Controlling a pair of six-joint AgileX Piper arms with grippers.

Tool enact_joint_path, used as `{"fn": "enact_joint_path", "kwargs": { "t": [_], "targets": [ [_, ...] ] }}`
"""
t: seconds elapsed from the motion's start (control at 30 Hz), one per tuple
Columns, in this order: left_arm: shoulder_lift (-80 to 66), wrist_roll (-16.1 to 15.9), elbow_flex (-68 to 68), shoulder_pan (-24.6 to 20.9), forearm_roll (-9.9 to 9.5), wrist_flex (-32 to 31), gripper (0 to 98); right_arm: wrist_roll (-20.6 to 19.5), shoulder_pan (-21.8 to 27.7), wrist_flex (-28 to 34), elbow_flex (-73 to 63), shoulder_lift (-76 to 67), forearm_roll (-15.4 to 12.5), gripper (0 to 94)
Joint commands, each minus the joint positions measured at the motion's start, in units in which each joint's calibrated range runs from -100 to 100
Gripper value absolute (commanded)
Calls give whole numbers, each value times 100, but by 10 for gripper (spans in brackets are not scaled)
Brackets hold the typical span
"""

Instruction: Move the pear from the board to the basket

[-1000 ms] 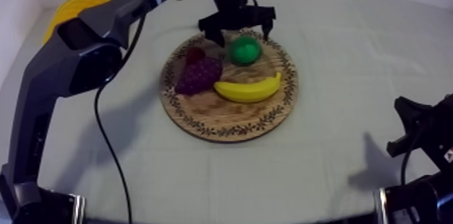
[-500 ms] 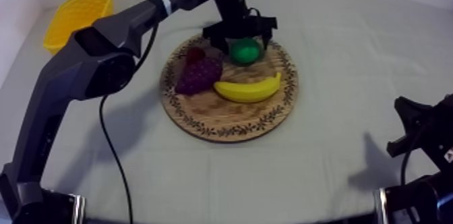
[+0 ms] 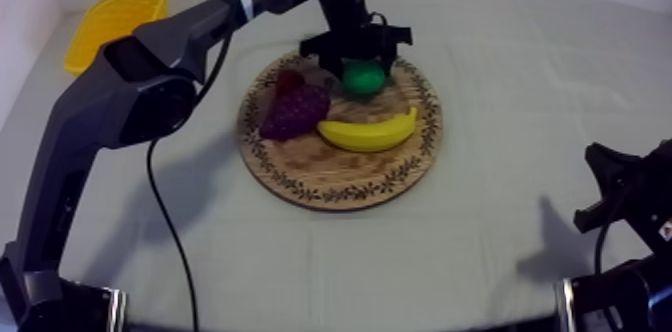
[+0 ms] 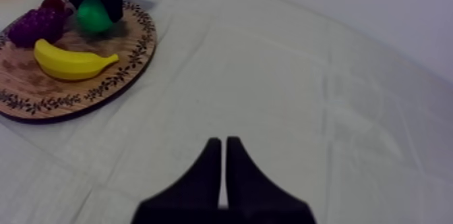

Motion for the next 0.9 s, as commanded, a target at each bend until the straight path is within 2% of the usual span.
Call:
{"fn": "enact_joint_path", "kwargs": {
  "t": [0.0,0.57,0.87],
  "targets": [
    [-206,2,192,13,-11,2,445,-3,1,2,-5,-4,2,4],
    [-2719,-57,1737,177,-94,2,432,-3,1,2,-5,-4,2,4],
    [-3621,-76,2505,105,-193,2,428,-3,1,2,-5,-4,2,4]
  ]
}}
